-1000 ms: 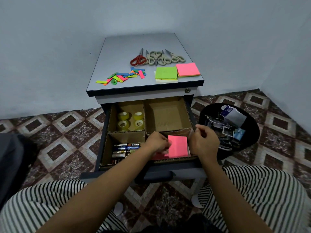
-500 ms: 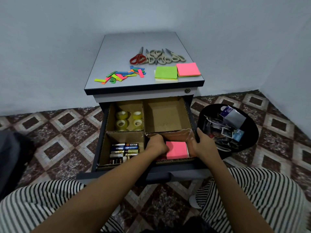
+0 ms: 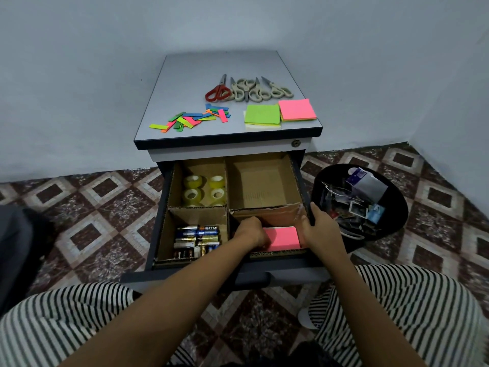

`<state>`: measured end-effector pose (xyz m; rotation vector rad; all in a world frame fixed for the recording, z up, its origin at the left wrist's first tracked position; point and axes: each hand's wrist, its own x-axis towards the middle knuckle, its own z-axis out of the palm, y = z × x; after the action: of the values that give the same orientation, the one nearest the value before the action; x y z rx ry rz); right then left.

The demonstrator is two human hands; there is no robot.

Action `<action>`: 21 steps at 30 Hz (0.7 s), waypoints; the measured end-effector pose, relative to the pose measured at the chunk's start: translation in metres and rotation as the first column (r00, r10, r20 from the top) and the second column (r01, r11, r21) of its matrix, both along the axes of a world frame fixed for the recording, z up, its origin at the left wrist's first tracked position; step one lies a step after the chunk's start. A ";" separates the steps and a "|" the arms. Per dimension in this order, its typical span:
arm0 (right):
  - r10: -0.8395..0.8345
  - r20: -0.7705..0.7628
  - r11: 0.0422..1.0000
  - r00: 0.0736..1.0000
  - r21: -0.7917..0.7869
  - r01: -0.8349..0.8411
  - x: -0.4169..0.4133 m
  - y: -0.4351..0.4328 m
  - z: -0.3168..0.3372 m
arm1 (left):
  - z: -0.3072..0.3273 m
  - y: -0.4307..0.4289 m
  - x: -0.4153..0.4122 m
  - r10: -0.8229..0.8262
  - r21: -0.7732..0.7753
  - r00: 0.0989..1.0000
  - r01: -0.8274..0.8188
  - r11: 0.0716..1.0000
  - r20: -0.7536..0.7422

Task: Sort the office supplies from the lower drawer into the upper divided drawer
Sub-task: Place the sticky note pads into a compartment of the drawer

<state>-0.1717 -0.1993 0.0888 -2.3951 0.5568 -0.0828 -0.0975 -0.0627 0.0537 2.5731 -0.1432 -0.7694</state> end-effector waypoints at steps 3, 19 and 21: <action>0.000 0.011 1.000 1.000 -0.001 0.000 0.000 0.000 0.002 | -0.004 -0.002 0.000 -0.064 0.068 0.998 0.063 0.996 0.012; -0.015 0.012 0.999 1.000 0.036 0.014 -0.001 0.002 0.008 | 0.003 0.015 0.011 -0.786 0.331 0.562 0.713 0.619 0.260; -0.012 0.017 0.999 1.000 0.042 0.012 -0.001 0.003 0.008 | 0.005 0.015 0.009 -0.780 0.316 0.568 0.713 0.626 0.263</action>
<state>-0.1731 -0.1966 0.0968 -2.3489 0.5597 -0.0957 -0.0882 -0.0478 0.0591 2.7625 -1.4537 -0.5273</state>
